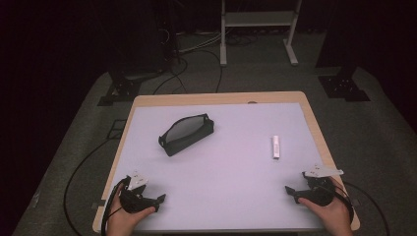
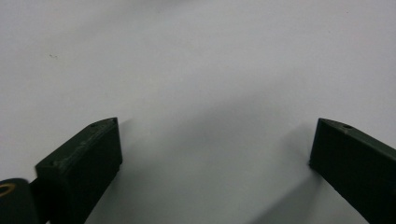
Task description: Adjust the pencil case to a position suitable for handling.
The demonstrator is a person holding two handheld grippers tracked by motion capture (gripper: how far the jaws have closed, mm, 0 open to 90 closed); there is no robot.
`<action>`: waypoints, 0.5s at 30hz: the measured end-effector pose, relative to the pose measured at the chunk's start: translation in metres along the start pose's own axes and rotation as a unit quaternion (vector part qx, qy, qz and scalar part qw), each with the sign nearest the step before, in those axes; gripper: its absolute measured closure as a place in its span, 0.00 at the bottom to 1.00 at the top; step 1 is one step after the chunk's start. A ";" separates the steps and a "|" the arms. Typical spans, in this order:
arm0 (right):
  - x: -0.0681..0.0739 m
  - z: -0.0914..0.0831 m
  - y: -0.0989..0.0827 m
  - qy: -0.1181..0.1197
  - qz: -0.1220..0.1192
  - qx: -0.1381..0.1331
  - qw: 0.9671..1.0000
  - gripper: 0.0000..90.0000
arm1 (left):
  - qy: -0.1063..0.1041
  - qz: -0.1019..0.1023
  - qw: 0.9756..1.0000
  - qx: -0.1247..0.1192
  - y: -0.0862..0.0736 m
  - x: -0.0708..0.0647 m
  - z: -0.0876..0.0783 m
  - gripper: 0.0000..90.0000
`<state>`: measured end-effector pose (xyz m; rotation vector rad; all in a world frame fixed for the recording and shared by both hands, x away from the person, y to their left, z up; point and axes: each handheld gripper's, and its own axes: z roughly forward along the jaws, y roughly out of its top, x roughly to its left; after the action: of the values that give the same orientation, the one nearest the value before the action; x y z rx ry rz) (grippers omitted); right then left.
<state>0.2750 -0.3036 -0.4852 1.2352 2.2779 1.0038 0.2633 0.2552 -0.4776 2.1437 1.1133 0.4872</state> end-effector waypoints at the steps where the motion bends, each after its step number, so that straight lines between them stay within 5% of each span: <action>1: 0.000 0.000 0.000 0.000 0.000 0.000 1.000 0.12 | 0.000 0.001 1.000 -0.002 0.000 0.001 0.000 0.04; 15: 0.000 0.000 0.000 0.000 0.001 0.000 1.000 0.12 | -0.012 0.005 1.000 -0.005 0.002 0.007 -0.004 0.19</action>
<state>0.2750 -0.3037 -0.4852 1.2368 2.2777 1.0050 0.2662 0.2611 -0.4731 2.1411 1.0861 0.4690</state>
